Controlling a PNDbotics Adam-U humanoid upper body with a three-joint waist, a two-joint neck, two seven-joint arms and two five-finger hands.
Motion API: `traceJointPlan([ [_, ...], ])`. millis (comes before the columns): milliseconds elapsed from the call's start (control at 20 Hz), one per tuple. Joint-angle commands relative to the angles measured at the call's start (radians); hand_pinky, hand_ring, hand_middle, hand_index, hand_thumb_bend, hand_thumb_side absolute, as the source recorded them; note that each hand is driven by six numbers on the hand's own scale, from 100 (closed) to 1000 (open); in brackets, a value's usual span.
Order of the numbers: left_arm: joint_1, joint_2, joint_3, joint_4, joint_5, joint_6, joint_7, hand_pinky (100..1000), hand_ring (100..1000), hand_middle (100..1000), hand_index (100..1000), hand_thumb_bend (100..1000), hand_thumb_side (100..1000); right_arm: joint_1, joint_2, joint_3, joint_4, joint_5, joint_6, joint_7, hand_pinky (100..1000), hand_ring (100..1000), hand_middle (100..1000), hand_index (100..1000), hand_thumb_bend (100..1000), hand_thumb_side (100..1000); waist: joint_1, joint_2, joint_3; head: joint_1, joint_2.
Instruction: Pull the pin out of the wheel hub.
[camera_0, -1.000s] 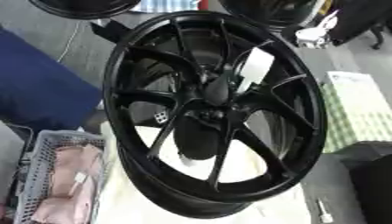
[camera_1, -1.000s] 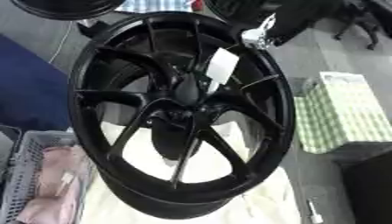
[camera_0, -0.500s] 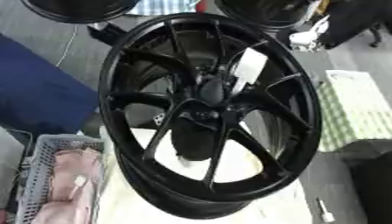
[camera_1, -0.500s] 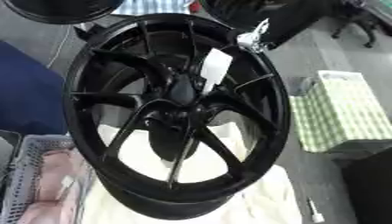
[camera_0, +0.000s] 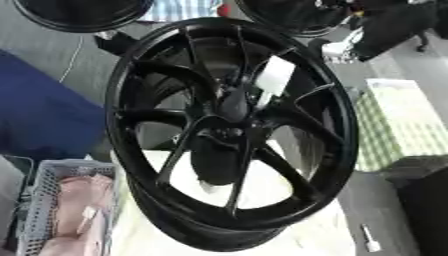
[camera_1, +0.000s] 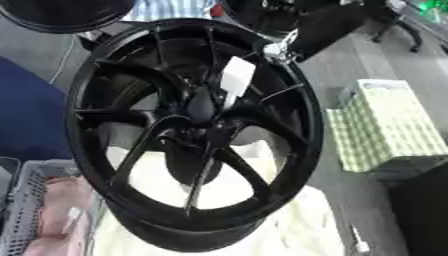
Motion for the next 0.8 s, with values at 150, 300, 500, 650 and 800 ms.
traceJointPlan([
  [150, -0.005, 0.010, 0.000, -0.015, 0.004, 0.002, -0.006, 720, 645, 623, 795, 100, 654, 0.002, -0.014, -0.005, 0.000, -0.030, 0.073, 0.031, 922, 1000, 876, 1000, 100, 646, 0.006, -0.015, -0.001, 0.011, 0.006],
  [300, -0.006, 0.009, -0.001, -0.015, 0.004, 0.003, -0.006, 720, 645, 623, 795, 100, 655, 0.007, -0.013, 0.000, 0.000, -0.048, 0.062, 0.005, 919, 1000, 875, 1000, 100, 656, 0.003, -0.013, -0.001, 0.014, 0.006],
  [500, -0.008, 0.008, -0.002, -0.015, 0.005, 0.005, -0.007, 719, 645, 623, 794, 100, 656, 0.007, -0.011, 0.010, 0.000, -0.061, 0.046, -0.015, 916, 1000, 871, 1000, 100, 731, 0.000, -0.010, -0.001, 0.013, 0.006],
  [650, -0.010, 0.006, -0.004, -0.015, 0.006, 0.007, -0.009, 719, 645, 623, 794, 100, 656, 0.006, -0.006, 0.017, 0.000, -0.067, 0.035, -0.022, 914, 1000, 870, 1000, 100, 761, -0.002, -0.010, -0.001, 0.011, 0.006],
  [800, -0.013, 0.005, -0.005, -0.015, 0.008, 0.009, -0.011, 719, 646, 623, 794, 100, 656, 0.004, -0.002, 0.022, 0.000, -0.068, 0.029, -0.025, 914, 1000, 870, 1000, 100, 771, -0.002, -0.012, -0.001, 0.008, 0.006],
])
